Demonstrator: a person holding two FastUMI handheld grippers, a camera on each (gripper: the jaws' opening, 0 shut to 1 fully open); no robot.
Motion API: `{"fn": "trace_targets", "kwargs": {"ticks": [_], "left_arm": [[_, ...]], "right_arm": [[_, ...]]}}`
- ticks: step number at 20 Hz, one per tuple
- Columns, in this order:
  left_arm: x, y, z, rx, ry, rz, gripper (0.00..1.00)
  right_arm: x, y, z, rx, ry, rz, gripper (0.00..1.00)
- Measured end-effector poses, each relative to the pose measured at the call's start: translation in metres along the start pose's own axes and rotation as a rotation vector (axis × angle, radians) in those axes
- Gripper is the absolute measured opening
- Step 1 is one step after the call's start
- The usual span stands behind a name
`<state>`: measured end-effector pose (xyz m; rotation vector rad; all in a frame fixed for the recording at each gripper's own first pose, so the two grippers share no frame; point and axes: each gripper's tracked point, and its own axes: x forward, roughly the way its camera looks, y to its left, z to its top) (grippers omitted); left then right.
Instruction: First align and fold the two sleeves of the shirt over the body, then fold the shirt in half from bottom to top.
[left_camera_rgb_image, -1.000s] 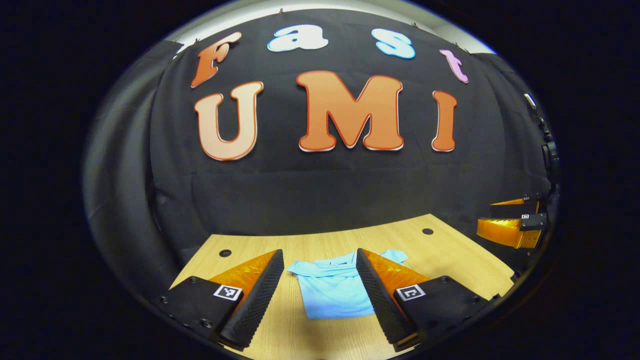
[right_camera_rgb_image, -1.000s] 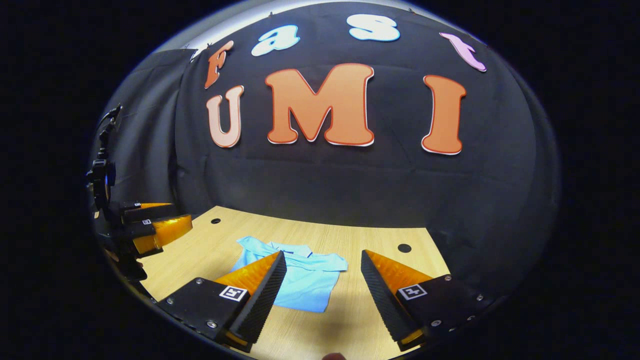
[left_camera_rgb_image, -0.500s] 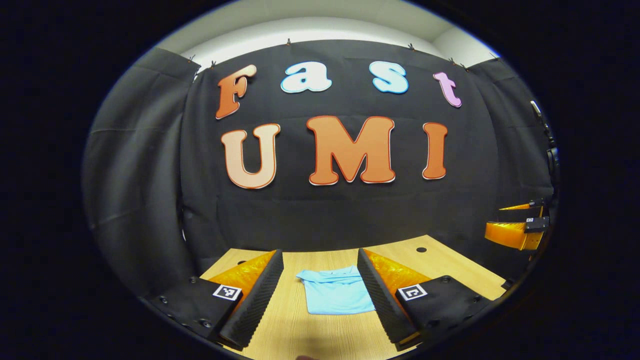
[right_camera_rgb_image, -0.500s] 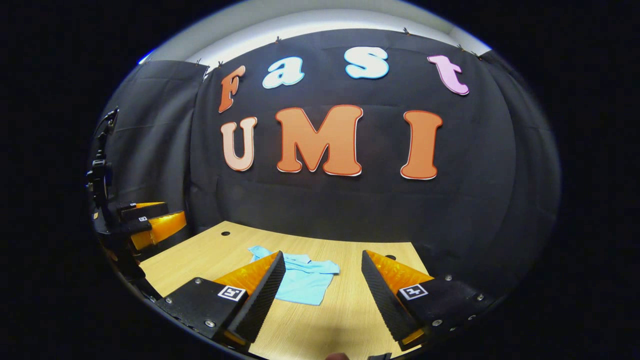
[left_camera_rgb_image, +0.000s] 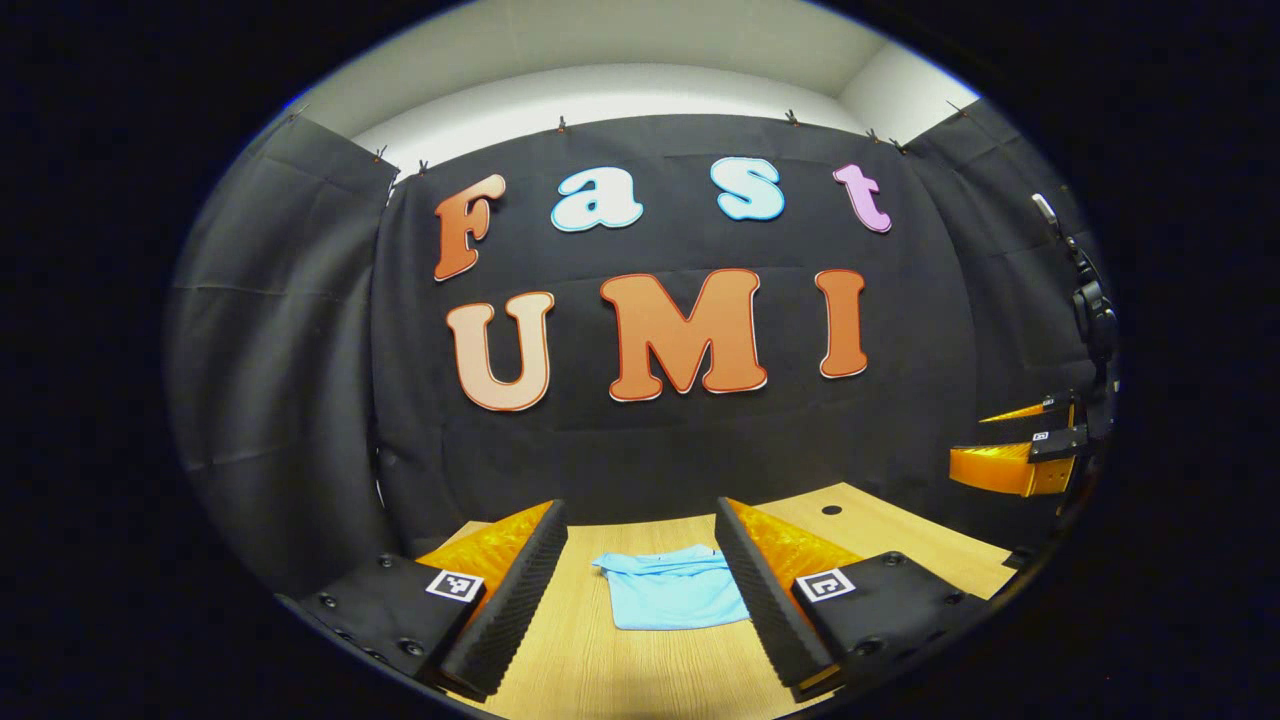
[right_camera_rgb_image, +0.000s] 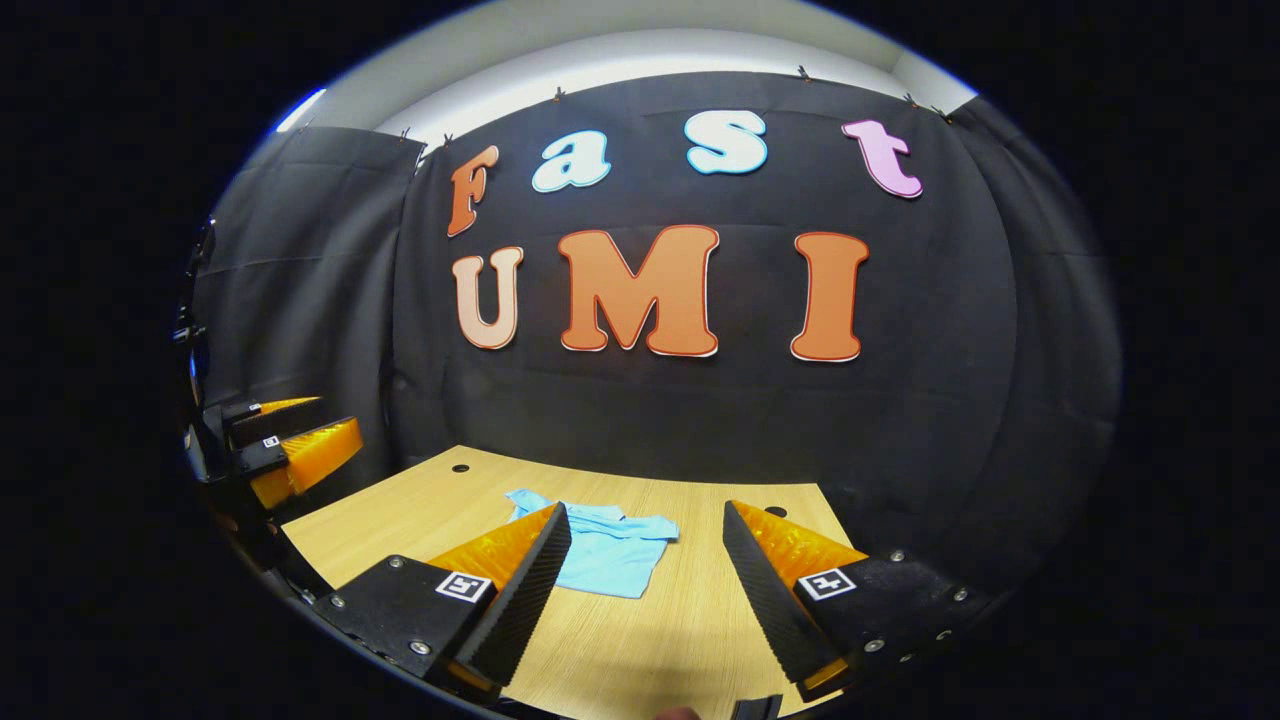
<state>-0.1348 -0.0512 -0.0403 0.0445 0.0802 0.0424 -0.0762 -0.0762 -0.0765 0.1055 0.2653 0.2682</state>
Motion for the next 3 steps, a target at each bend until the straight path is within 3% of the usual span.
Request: {"fn": "trace_targets", "kwargs": {"ticks": [3], "left_arm": [[0.0007, 0.0030, 0.0066, -0.009, -0.012, 0.002, 0.96]], "right_arm": [[-0.0018, -0.0016, 0.0036, -0.001, -0.008, -0.005, 0.96]]}}
